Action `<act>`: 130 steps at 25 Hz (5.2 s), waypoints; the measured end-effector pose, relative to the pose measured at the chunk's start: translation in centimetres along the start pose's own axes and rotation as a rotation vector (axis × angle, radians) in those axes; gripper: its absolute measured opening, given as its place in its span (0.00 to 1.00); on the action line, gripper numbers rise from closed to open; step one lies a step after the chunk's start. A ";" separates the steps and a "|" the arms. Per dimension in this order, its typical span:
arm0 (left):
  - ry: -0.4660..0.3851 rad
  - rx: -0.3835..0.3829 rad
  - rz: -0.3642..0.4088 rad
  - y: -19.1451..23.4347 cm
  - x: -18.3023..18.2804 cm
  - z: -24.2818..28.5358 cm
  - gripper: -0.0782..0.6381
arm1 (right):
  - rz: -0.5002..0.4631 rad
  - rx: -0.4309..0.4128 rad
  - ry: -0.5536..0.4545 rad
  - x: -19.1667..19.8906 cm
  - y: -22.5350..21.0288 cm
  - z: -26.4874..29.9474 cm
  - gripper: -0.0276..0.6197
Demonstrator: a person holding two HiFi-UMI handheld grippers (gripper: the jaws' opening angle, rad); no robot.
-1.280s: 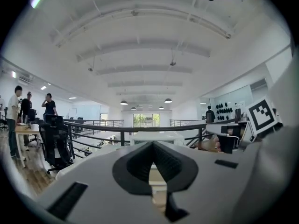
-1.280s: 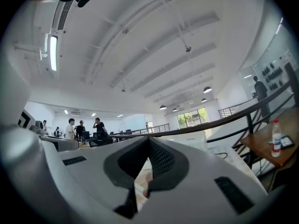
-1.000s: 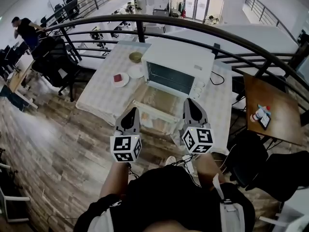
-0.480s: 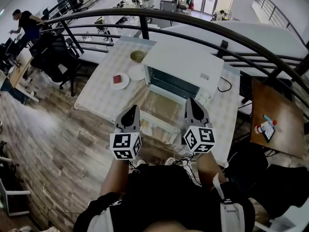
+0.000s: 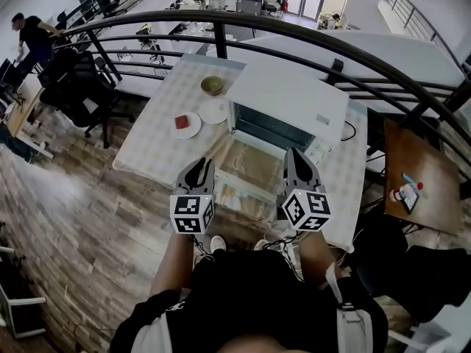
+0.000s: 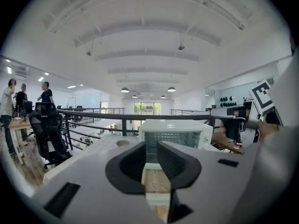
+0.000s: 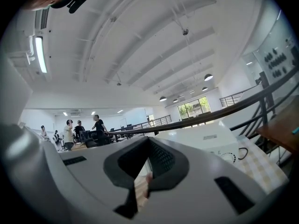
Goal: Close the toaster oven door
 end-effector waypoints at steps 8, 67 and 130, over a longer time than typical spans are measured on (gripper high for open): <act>0.222 0.018 -0.007 3.4 6.3 3.7 0.25 | -0.001 0.033 0.044 1.1 1.0 0.9 0.05; 0.245 0.354 -0.081 6.0 7.7 16.2 0.25 | 0.041 0.233 0.069 1.7 -0.2 2.5 0.05; -0.184 0.136 -0.013 1.5 -9.5 4.6 0.15 | -0.117 0.266 -0.117 -2.9 -2.8 -0.3 0.04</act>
Point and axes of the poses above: the fingertips, and each gripper's own axes: z forward along the fingers, y to its left, x out of its underside, the point moved 10 cm from there along -z, backward along the fingers, and after that the axes turned 15 degrees about y, right-handed, at the moved point
